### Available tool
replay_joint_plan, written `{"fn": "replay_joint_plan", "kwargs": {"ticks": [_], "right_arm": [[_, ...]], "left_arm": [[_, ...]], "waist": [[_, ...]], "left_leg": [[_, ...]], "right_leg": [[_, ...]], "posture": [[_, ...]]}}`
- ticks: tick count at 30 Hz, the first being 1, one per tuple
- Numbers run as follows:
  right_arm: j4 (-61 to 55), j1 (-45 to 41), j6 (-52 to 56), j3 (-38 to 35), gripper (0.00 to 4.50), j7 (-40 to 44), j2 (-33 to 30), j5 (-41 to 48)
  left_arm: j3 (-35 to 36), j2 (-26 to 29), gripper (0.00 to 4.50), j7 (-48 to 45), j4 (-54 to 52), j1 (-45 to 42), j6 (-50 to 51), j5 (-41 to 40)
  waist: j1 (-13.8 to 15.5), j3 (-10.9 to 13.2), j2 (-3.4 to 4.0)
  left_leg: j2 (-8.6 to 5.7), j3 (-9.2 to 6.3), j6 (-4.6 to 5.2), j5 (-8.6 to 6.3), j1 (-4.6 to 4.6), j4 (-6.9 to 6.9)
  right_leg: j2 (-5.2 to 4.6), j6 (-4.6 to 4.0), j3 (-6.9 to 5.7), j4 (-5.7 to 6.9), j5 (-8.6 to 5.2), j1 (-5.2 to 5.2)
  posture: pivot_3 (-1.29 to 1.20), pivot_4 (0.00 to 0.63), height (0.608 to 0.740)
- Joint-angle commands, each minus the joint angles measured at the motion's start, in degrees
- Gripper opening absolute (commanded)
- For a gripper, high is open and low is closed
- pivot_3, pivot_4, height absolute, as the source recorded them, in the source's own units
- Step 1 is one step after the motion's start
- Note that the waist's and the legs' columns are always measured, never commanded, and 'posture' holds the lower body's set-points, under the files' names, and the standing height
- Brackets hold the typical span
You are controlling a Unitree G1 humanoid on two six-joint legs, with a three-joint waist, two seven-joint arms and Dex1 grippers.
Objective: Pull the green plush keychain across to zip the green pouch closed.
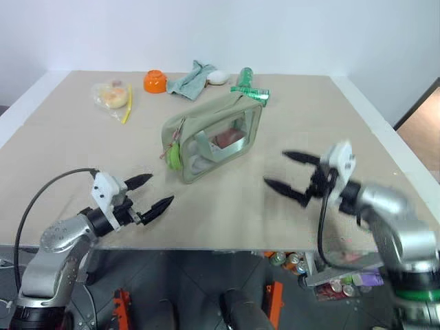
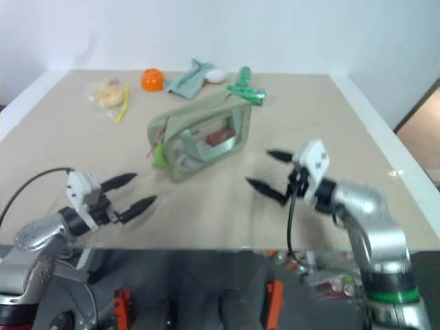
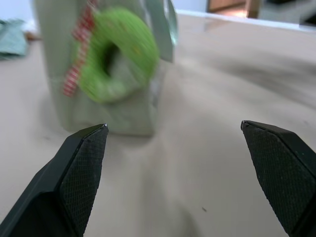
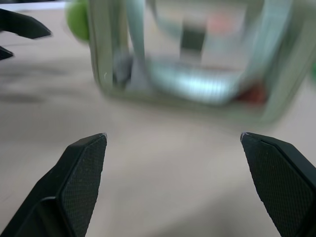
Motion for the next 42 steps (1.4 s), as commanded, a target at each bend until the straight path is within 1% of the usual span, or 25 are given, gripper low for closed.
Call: {"fn": "replay_joint_plan", "kwargs": {"ticks": [1,3,5,8,10,12,14,19,22,24,25,27,28,30,31,32,33,34,36,37,42], "right_arm": [[15.46,-17.75,-8.74,5.94,4.50,10.15,-0.10,-5.36],[27.35,-28.57,-14.81,9.35,4.50,13.69,2.30,-9.37],[37.42,-36.18,-20.46,11.65,4.50,16.25,4.78,-12.48],[55.07,-48.55,-30.62,14.71,4.50,17.26,10.39,-18.27],[62.83,-53.13,-36.54,16.30,4.50,17.50,12.72,-21.54],[67.65,-55.46,-40.37,16.84,4.50,17.37,14.03,-23.54],[71.17,-57.22,-43.92,17.23,4.50,17.07,14.92,-25.44],[75.62,-58.85,-48.61,17.66,4.50,16.89,15.59,-28.71],[76.70,-58.73,-50.51,17.49,4.50,16.75,15.10,-30.15],[77.14,-58.76,-51.38,17.14,4.50,16.38,14.14,-30.86],[77.32,-58.77,-51.70,17.02,3.97,16.19,13.75,-31.17],[77.61,-58.71,-52.13,16.77,3.38,16.03,13.31,-31.57],[77.76,-58.68,-52.12,16.61,2.92,15.87,13.24,-31.65],[78.04,-58.53,-52.25,16.64,2.35,15.57,13.11,-32.10],[78.21,-58.40,-52.64,16.78,2.16,15.27,13.00,-32.50],[78.35,-58.34,-52.75,16.82,1.61,14.94,12.97,-32.76],[78.46,-58.33,-52.82,16.80,1.34,14.68,12.99,-32.94],[78.53,-58.34,-52.81,16.74,0.89,14.56,13.03,-33.06],[78.63,-58.31,-52.70,16.75,0.15,14.64,13.11,-33.41],[78.69,-58.23,-52.73,16.81,0.03,14.66,13.11,-33.64],[78.41,-57.89,-50.95,15.83,0.03,16.65,12.99,-32.57]], "left_arm": [[1.94,-0.45,4.47,1.25,-4.20,-0.78,-0.45,-2.25],[2.96,-1.63,4.47,4.23,-5.53,-1.44,-0.07,-2.65],[3.93,-2.71,4.47,7.99,-6.31,-2.34,0.75,-2.37],[4.00,-4.39,4.47,12.14,-9.28,-3.84,3.03,-4.50],[3.67,-5.32,4.47,13.21,-11.07,-4.74,4.00,-6.58],[4.06,-6.14,4.47,15.32,-11.92,-5.61,6.48,-9.05],[3.69,-5.25,4.47,14.91,-12.39,-6.64,7.77,-10.06],[2.89,-2.97,4.47,14.00,-13.41,-9.41,11.49,-13.36],[1.56,-1.20,4.47,12.99,-14.24,-10.99,12.36,-13.08],[1.34,-1.12,4.47,13.58,-14.53,-11.64,13.01,-13.58],[1.39,-1.19,4.50,13.83,-14.54,-11.76,13.24,-13.80],[1.35,-1.18,4.50,13.87,-14.27,-11.85,13.30,-13.76],[1.21,-1.18,4.50,13.86,-14.06,-11.93,13.29,-13.69],[0.88,-1.30,4.50,13.88,-13.71,-12.25,13.31,-13.47],[0.66,-1.42,4.50,14.00,-13.48,-12.64,13.36,-13.30],[0.49,-1.52,4.50,14.10,-13.19,-13.08,13.39,-13.15],[0.36,-1.58,4.50,14.19,-12.96,-13.44,13.42,-13.05],[0.22,-1.64,4.50,14.26,-12.70,-13.75,13.34,-12.78],[0.04,-1.73,4.50,14.27,-12.16,-14.22,13.11,-12.30],[-0.04,-1.80,4.50,14.27,-11.87,-14.46,13.04,-12.13],[-0.23,-2.37,4.50,14.18,-10.63,-15.01,12.67,-11.30]], "waist": [[-0.32,0.16,0.04],[-0.29,0.17,0.03],[-0.30,0.21,0.08],[-0.31,0.23,0.12],[-0.26,0.23,0.11],[-0.13,0.22,0.12],[0.25,0.22,0.11],[0.98,0.23,0.13],[1.10,0.23,0.13],[1.11,0.24,0.13],[1.12,0.24,0.13],[1.12,0.24,0.13],[1.11,0.24,0.13],[1.06,0.24,0.13],[1.04,0.24,0.14],[1.05,0.24,0.14],[1.06,0.24,0.14],[1.07,0.24,0.14],[1.08,0.24,0.14],[1.06,0.24,0.14],[1.08,0.24,0.14]], "left_leg": [[0.02,0.00,0.02,0.02,0.02,-0.01],[0.04,-0.04,0.04,0.04,-0.04,-0.16],[0.05,-0.07,0.04,0.03,-0.06,-0.23],[0.07,-0.20,-0.01,-0.04,-0.19,-0.32],[0.06,-0.31,-0.03,-0.13,-0.40,-0.34],[0.03,-0.41,-0.13,-0.19,-0.74,-0.31],[-0.01,-0.55,-0.21,-0.22,-1.02,-0.28],[-0.23,-0.60,-0.31,-0.24,-1.23,-0.21],[-0.35,-0.66,-0.43,-0.17,-1.23,-0.19],[-0.40,-0.71,-0.48,-0.13,-1.22,-0.18],[-0.41,-0.74,-0.49,-0.12,-1.21,-0.16],[-0.42,-0.80,-0.50,-0.10,-1.21,-0.12],[-0.43,-0.83,-0.49,-0.10,-1.21,-0.11],[-0.42,-0.86,-0.50,-0.09,-1.20,-0.11],[-0.42,-0.87,-0.50,-0.08,-1.19,-0.11],[-0.42,-0.87,-0.50,-0.08,-1.19,-0.11],[-0.43,-0.90,-0.51,-0.06,-1.19,-0.11],[-0.43,-0.94,-0.52,-0.06,-1.19,-0.11],[-0.44,-0.95,-0.53,-0.05,-1.19,-0.10],[-0.45,-0.95,-0.53,-0.05,-1.19,-0.10],[-0.46,-0.99,-0.54,-0.04,-1.18,-0.08]], "right_leg": [[0.04,0.00,0.00,0.00,0.01,0.00],[0.08,-0.04,-0.03,-0.01,0.02,-0.06],[0.10,0.18,-0.04,-0.01,0.10,-0.11],[0.12,0.11,-0.09,0.00,0.12,-0.20],[0.10,0.02,-0.13,0.00,0.16,-0.35],[0.02,0.01,-0.23,0.01,0.16,-0.63],[-0.15,0.01,-0.43,0.02,0.17,-0.81],[-0.55,0.01,-0.77,0.01,0.16,-0.93],[-0.65,0.03,-0.88,0.02,0.17,-0.91],[-0.66,0.04,-0.90,0.03,0.18,-0.88],[-0.67,0.04,-0.92,0.03,0.18,-0.85],[-0.67,0.04,-0.96,0.05,0.19,-0.82],[-0.67,0.04,-0.99,0.06,0.18,-0.81],[-0.66,0.03,-1.02,0.07,0.19,-0.79],[-0.65,0.03,-1.02,0.08,0.19,-0.79],[-0.65,0.03,-1.02,0.09,0.19,-0.79],[-0.65,0.02,-1.04,0.11,0.19,-0.79],[-0.65,0.02,-1.07,0.11,0.19,-0.78],[-0.66,0.02,-1.08,0.11,0.19,-0.77],[-0.67,0.02,-1.08,0.11,0.19,-0.76],[-0.68,0.02,-1.11,0.12,0.19,-0.73]], "posture": [[0.00,0.150,0.740],[0.00,0.150,0.740],[0.00,0.150,0.740],[0.00,0.150,0.740],[0.00,0.150,0.740],[0.00,0.150,0.740],[0.00,0.150,0.740],[0.00,0.150,0.740],[0.00,0.150,0.740],[0.00,0.150,0.740],[0.00,0.150,0.740],[0.00,0.150,0.740],[0.00,0.150,0.740],[0.00,0.150,0.740],[0.00,0.150,0.740],[0.00,0.150,0.740],[0.00,0.150,0.740],[0.00,0.150,0.740],[0.00,0.150,0.740],[0.00,0.150,0.740],[0.00,0.150,0.740]]}}
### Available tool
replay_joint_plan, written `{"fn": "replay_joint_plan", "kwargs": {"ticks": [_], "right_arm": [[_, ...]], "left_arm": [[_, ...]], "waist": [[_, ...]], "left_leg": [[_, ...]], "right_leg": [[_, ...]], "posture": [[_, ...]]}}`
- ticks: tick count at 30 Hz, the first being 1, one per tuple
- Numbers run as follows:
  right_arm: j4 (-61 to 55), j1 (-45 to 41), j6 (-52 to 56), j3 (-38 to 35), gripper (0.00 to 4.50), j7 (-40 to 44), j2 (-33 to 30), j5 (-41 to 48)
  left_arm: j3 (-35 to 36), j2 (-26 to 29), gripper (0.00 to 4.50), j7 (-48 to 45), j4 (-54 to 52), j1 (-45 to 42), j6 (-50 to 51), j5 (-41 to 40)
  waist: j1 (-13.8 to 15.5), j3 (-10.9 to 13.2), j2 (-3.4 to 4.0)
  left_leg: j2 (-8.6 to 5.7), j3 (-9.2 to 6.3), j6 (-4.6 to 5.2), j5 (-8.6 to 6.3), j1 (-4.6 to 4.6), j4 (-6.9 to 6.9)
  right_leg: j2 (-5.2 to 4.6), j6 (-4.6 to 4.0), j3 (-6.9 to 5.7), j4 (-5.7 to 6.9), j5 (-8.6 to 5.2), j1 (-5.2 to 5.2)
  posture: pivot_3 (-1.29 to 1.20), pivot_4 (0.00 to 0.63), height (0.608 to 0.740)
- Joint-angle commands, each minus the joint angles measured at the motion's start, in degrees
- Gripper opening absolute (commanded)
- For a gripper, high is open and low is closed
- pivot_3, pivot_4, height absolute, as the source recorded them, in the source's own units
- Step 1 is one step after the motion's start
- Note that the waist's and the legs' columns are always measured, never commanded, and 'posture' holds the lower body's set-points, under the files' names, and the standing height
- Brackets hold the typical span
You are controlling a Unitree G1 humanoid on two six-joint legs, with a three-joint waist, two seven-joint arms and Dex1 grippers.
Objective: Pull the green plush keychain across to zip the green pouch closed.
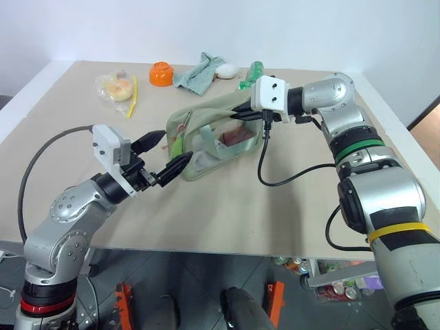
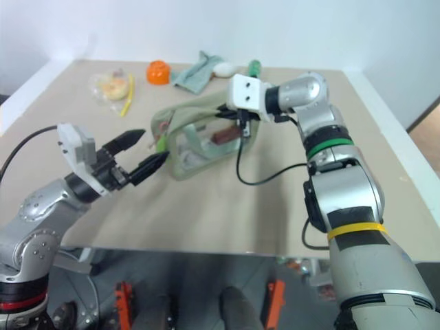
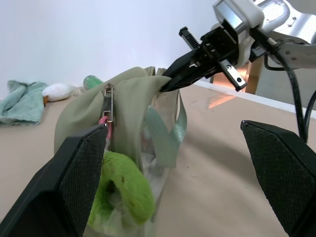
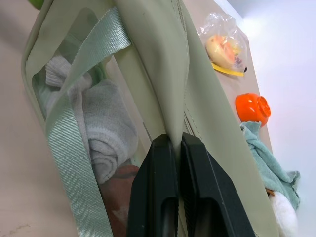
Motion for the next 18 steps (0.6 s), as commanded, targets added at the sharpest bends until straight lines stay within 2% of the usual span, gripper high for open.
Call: {"fn": "replay_joint_plan", "kwargs": {"ticks": [1,7,12,14,18], "right_arm": [[-0.66,-1.61,1.62,-2.38,0.03,1.91,-0.72,1.57],[-4.48,-2.59,8.14,-2.83,0.03,9.11,-2.44,2.56],[-12.55,-1.94,15.04,-0.73,0.03,12.20,-6.14,0.41],[-19.38,-0.33,20.65,-0.49,0.03,12.66,-7.97,0.11],[-40.03,6.31,36.77,-0.85,0.03,12.56,-11.97,-0.27]], "left_arm": [[0.37,-0.06,4.50,-0.16,-0.32,-0.89,-1.31,0.67],[0.66,-0.06,4.50,-1.13,0.95,-0.66,-1.66,1.13],[0.89,0.32,4.50,-2.28,2.83,-1.36,-2.18,1.65],[0.60,0.28,4.50,-2.96,3.69,-1.65,-2.52,2.03],[-0.18,0.09,4.50,-4.46,5.73,-2.92,-3.18,2.73]], "waist": [[0.01,0.00,0.00],[0.05,0.00,0.01],[0.20,0.02,0.03],[0.23,0.03,0.04],[0.55,0.03,0.05]], "left_leg": [[-0.01,-0.01,0.00,0.00,0.00,0.01],[-0.05,-0.06,0.00,0.01,0.01,0.06],[-0.11,-0.10,0.01,0.02,-0.01,0.07],[-0.12,-0.11,0.01,0.02,-0.01,0.07],[-0.15,-0.22,0.01,0.02,-0.14,0.07]], "right_leg": [[-0.01,0.00,-0.01,0.00,0.00,0.01],[-0.06,0.01,-0.06,0.01,0.00,0.06],[-0.12,0.02,-0.10,0.02,0.00,0.08],[-0.13,0.03,-0.11,0.01,0.00,0.08],[-0.16,0.04,-0.22,0.04,-0.01,-0.01]], "posture": [[0.00,0.150,0.740],[0.00,0.150,0.740],[0.00,0.150,0.740],[0.00,0.150,0.740],[0.00,0.150,0.740]]}}
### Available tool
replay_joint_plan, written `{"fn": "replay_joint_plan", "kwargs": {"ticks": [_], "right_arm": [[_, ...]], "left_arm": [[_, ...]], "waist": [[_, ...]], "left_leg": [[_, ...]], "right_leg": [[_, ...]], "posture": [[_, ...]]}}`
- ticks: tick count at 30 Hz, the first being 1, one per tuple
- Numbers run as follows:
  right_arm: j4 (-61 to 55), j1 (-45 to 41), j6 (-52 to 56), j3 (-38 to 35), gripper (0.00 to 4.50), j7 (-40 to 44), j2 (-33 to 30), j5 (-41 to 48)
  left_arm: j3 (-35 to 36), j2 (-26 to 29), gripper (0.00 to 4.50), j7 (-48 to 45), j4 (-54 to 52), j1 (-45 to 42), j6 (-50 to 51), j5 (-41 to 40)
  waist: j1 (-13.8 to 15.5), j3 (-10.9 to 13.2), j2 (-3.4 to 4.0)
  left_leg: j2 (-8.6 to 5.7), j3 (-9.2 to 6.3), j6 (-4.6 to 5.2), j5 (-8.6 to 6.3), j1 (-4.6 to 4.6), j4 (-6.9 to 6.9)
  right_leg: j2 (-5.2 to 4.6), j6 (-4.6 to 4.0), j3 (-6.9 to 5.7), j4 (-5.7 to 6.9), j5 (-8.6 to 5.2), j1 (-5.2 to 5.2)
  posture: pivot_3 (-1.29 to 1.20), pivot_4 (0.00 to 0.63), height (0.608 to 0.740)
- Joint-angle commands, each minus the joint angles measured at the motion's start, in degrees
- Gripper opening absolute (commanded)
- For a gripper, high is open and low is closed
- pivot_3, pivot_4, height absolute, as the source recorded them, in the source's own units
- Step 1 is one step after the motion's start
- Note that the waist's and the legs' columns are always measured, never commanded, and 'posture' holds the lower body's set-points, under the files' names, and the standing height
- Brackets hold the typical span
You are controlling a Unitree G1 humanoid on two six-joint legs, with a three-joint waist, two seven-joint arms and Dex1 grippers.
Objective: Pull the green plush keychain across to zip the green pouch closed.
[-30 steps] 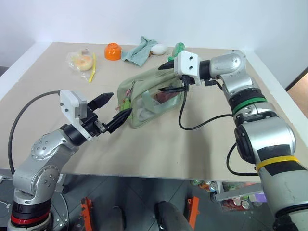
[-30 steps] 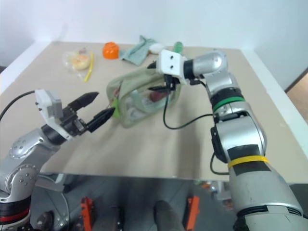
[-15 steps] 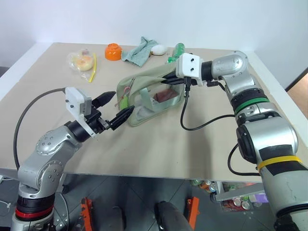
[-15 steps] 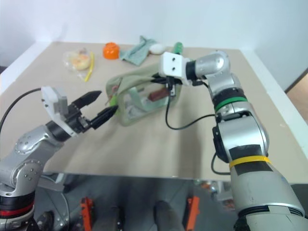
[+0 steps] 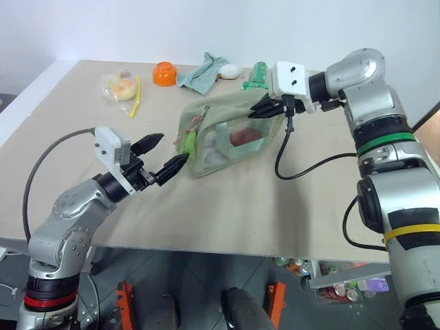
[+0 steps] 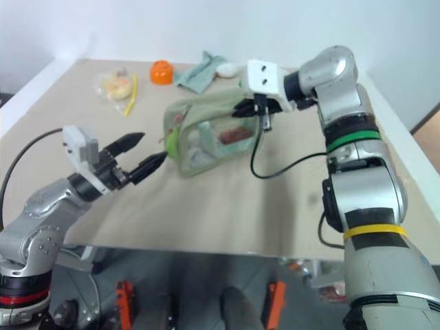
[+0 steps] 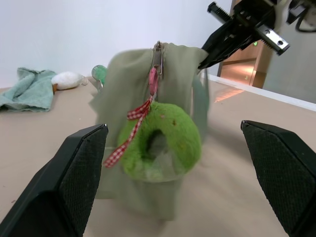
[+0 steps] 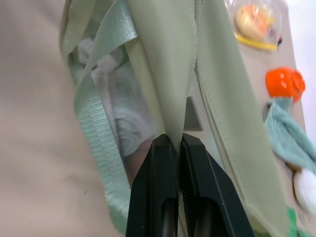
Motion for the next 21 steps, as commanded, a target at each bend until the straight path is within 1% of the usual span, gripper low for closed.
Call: {"fn": "replay_joint_plan", "kwargs": {"ticks": [1,4,8,11,15,21], "right_arm": [[-16.72,3.22,11.84,-1.25,0.03,0.22,-3.10,0.47],[-27.65,6.89,20.60,-1.06,0.03,0.10,-4.76,0.76],[-43.88,11.12,38.63,0.10,0.03,0.16,-6.06,0.86],[-52.37,13.40,48.71,1.24,0.03,0.48,-8.09,1.34],[-58.41,14.00,58.01,2.76,0.03,-1.52,-10.14,1.93],[-61.12,13.11,63.94,5.32,0.03,-5.37,-12.83,1.47]], "left_arm": [[-0.01,0.27,4.50,-1.45,0.55,-1.64,-1.58,0.53],[-0.40,0.25,4.50,-2.44,1.74,-2.59,-1.78,0.95],[-0.99,0.16,4.50,-4.36,3.68,-4.46,-2.24,1.40],[-1.73,0.54,4.50,-6.47,4.11,-4.99,-2.49,1.55],[-2.58,1.16,4.50,-9.25,4.26,-5.12,-2.00,1.36],[-3.29,1.01,4.50,-11.28,4.76,-5.51,-2.41,2.24]], "waist": [[0.18,0.00,0.01],[0.32,0.01,0.03],[0.52,0.07,0.13],[0.71,0.07,0.14],[0.79,0.08,0.15],[0.83,0.08,0.15]], "left_leg": [[0.00,0.00,0.00,0.00,-0.01,0.00],[0.00,-0.01,0.00,0.00,-0.07,0.02],[-0.02,-0.03,0.02,0.01,-0.10,0.08],[-0.04,-0.06,0.03,0.02,-0.10,0.16],[-0.09,-0.10,0.03,0.02,-0.20,0.41],[-0.14,-0.12,0.11,0.06,-0.29,0.79]], "right_leg": [[0.00,0.00,-0.01,0.00,0.00,-0.02],[-0.01,0.00,-0.03,0.01,0.00,-0.09],[0.00,0.00,-0.04,0.15,0.00,-0.14],[0.00,0.02,-0.07,0.23,-0.02,-0.14],[0.00,0.06,-0.09,0.25,-0.04,-0.10],[0.00,0.11,-0.07,0.41,-0.09,-0.08]], "posture": [[0.00,0.150,0.740],[0.00,0.150,0.740],[0.00,0.150,0.740],[0.00,0.150,0.740],[0.00,0.150,0.740],[0.00,0.150,0.740]]}}
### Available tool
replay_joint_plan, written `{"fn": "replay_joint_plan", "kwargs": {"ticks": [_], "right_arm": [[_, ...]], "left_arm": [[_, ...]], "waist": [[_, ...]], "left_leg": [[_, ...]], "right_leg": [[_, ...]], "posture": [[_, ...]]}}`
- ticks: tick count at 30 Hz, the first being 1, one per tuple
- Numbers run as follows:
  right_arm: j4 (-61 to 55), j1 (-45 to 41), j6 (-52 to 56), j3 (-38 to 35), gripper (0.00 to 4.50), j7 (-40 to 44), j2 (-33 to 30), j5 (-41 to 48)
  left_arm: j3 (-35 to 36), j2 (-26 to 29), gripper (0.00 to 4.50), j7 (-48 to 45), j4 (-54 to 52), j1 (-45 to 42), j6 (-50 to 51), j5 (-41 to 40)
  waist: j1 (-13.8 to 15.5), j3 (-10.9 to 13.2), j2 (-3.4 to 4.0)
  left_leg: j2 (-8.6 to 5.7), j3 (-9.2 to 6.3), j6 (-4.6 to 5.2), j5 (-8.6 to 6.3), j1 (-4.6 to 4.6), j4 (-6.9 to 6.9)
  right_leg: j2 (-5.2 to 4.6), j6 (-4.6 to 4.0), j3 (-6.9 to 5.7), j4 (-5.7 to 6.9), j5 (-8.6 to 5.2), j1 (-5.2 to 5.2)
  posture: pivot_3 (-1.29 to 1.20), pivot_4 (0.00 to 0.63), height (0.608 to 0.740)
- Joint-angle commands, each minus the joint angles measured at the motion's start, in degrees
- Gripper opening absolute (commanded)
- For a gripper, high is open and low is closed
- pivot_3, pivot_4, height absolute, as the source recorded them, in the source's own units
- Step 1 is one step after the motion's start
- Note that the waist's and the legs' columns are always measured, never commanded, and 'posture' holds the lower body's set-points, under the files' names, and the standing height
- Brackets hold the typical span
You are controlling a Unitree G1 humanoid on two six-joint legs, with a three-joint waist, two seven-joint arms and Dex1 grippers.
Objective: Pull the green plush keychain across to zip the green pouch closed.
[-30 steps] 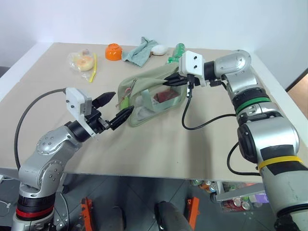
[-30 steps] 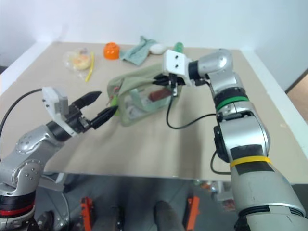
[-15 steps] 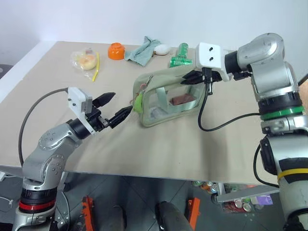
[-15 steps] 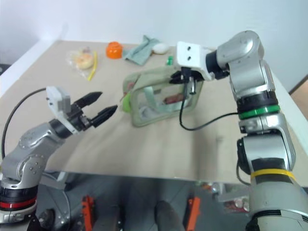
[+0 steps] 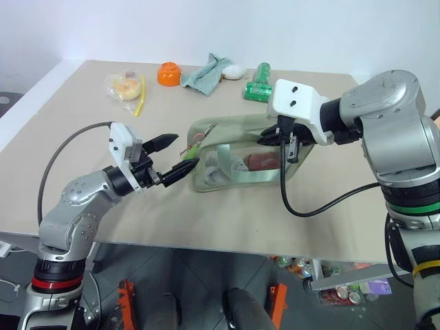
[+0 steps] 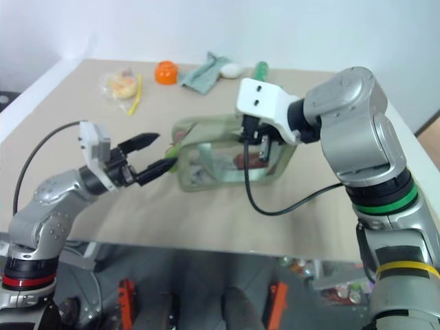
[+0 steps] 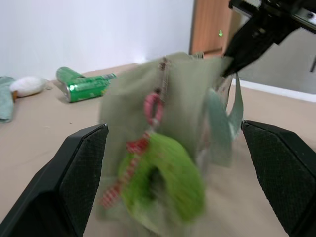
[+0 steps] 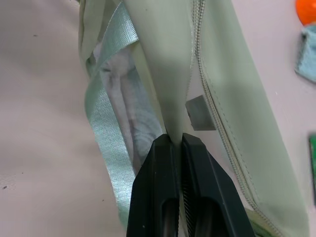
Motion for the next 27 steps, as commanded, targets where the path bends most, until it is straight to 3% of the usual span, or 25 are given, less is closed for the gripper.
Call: {"fn": "replay_joint_plan", "kwargs": {"ticks": [1,11,18,22,27], "right_arm": [[-3.41,-1.41,2.69,0.02,0.03,-2.02,-2.09,0.41],[-3.77,1.39,4.43,-0.44,0.03,-9.50,-0.94,4.11],[-3.33,2.40,3.75,-0.03,0.03,-10.29,-1.93,7.45],[-3.18,2.20,3.28,-1.21,1.26,-11.12,-1.73,9.63],[-0.77,3.51,-2.14,-14.05,3.09,-14.04,3.91,18.07]], "left_arm": [[0.12,0.24,4.50,-0.79,-0.53,-1.34,-1.16,0.05],[-2.67,1.79,4.50,-8.26,-0.13,-3.52,-4.62,1.79],[-3.38,2.19,4.50,-10.50,1.39,-5.90,-5.34,3.02],[-3.11,2.22,4.50,-10.79,1.67,-5.47,-5.61,3.31],[-2.69,1.67,4.50,-9.65,1.59,-5.50,-6.39,3.88]], "waist": [[0.02,0.00,0.00],[0.04,0.00,0.00],[0.13,0.00,-0.01],[0.08,-0.01,0.00],[0.09,0.00,0.00]], "left_leg": [[-0.01,0.00,0.03,0.02,0.00,0.02],[-0.04,-0.05,0.09,0.06,-0.02,0.04],[-0.08,-0.11,0.09,0.06,-0.02,0.05],[-0.07,-0.11,0.10,0.06,-0.02,0.06],[-0.08,-0.15,0.10,0.06,-0.05,0.05]], "right_leg": [[0.00,0.01,0.01,0.00,-0.01,0.01],[0.00,0.03,0.01,0.05,-0.02,0.02],[0.00,0.09,0.03,0.05,-0.05,0.05],[0.00,0.09,0.03,0.05,-0.05,0.05],[0.01,0.11,0.02,0.07,-0.06,0.04]], "posture": [[0.00,0.150,0.740],[0.00,0.150,0.740],[0.00,0.150,0.740],[0.00,0.150,0.740],[0.00,0.150,0.740]]}}
